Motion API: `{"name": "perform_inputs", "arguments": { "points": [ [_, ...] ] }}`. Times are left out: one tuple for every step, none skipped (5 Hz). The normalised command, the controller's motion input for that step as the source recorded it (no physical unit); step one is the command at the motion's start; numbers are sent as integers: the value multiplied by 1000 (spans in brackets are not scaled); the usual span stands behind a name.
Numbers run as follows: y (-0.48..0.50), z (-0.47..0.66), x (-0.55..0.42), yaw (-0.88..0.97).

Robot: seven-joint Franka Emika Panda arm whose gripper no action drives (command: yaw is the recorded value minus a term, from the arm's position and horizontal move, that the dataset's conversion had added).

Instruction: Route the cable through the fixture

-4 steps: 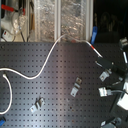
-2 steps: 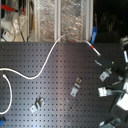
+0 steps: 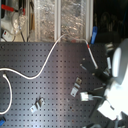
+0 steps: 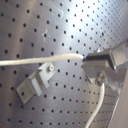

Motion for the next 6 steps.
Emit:
{"name": "perform_inputs", "arguments": {
  "points": [
    [358, -8, -269, 6],
    [151, 33, 99, 0],
    [-302, 427, 491, 0],
    [73, 109, 129, 143],
    [34, 0, -49, 577],
    [-333, 31, -109, 451]
  ]
}}
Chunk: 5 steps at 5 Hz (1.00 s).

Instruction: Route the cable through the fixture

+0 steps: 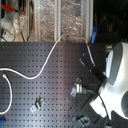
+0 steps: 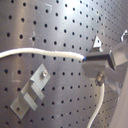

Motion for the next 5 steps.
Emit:
{"name": "perform_inputs", "arguments": {
  "points": [
    [-511, 157, 11, 394],
    [-313, 174, 147, 0],
    [-167, 288, 61, -331],
    [-150, 283, -163, -620],
    [-141, 255, -206, -666]
  ]
}}
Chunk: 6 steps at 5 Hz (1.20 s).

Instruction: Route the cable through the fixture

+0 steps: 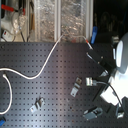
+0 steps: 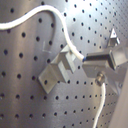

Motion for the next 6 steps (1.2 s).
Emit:
{"name": "perform_inputs", "arguments": {
  "points": [
    [-134, 163, -247, -448],
    [-113, 131, -218, -303],
    [-29, 258, 4, -411],
    [-15, 268, 68, -331],
    [4, 123, 3, -131],
    [-192, 257, -141, 0]
  ]
}}
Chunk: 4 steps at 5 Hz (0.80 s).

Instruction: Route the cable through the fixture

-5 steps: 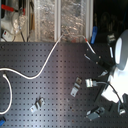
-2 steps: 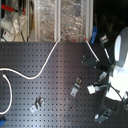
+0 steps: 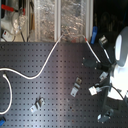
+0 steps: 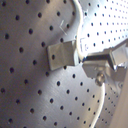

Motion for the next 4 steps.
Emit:
{"name": "perform_inputs", "arguments": {
  "points": [
    [-199, 284, -308, 0],
    [-204, 170, -344, 14],
    [51, 34, -284, 11],
    [260, -7, -96, -51]
  ]
}}
